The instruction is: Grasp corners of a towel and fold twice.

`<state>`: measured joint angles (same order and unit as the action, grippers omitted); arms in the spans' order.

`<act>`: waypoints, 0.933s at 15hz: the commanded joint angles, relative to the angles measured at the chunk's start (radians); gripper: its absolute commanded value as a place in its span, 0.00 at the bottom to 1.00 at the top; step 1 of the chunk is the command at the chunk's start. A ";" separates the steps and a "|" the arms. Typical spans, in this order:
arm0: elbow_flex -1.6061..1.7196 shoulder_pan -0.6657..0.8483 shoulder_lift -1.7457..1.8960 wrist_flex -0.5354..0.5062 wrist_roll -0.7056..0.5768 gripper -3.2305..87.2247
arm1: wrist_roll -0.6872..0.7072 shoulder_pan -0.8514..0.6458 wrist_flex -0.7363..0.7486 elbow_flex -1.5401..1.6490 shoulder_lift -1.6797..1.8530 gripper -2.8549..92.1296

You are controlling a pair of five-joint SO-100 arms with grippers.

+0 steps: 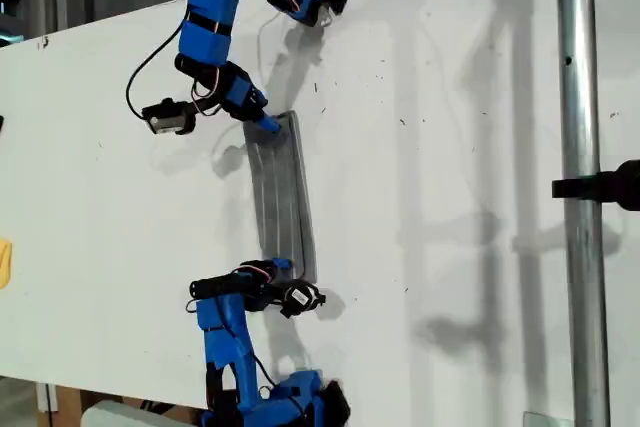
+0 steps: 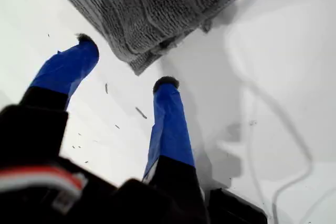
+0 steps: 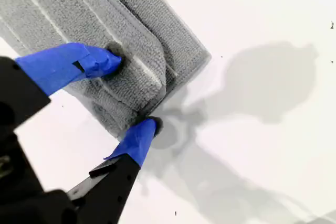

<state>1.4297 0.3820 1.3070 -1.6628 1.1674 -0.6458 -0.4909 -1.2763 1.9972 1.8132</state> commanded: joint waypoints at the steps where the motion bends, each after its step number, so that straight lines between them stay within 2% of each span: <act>1: 0.037 0.020 0.147 -0.017 -0.008 0.24 | -0.020 -0.058 -0.058 0.028 0.161 0.32; 4: 0.150 0.015 0.308 -0.015 -0.014 0.26 | -0.091 -0.141 -0.132 0.124 0.380 0.36; 6: 0.241 -0.005 0.459 -0.017 -0.023 0.28 | -0.156 -0.133 -0.152 0.150 0.465 0.40; 9: 0.503 -0.060 0.939 0.003 0.038 0.29 | -0.267 -0.104 -0.189 0.198 0.607 0.44; 10: 0.617 -0.091 1.149 0.018 0.089 0.28 | -0.319 -0.077 -0.218 0.199 0.634 0.49; 11: 0.730 -0.132 1.336 0.021 0.149 0.24 | -0.365 -0.052 -0.249 0.207 0.652 0.54; 12: 0.842 -0.195 1.493 0.049 0.198 0.14 | -0.425 -0.026 -0.278 0.224 0.678 0.53; 13: 0.945 -0.275 1.608 0.137 0.230 0.04 | -0.476 -0.006 -0.287 0.241 0.703 0.52; 14: 1.054 -0.322 1.671 0.193 0.307 0.01 | -0.506 -0.002 -0.290 0.256 0.718 0.52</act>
<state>2.3838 0.1289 2.8731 -1.5447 1.3929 -1.1029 -0.5016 -1.5570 2.2565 2.5004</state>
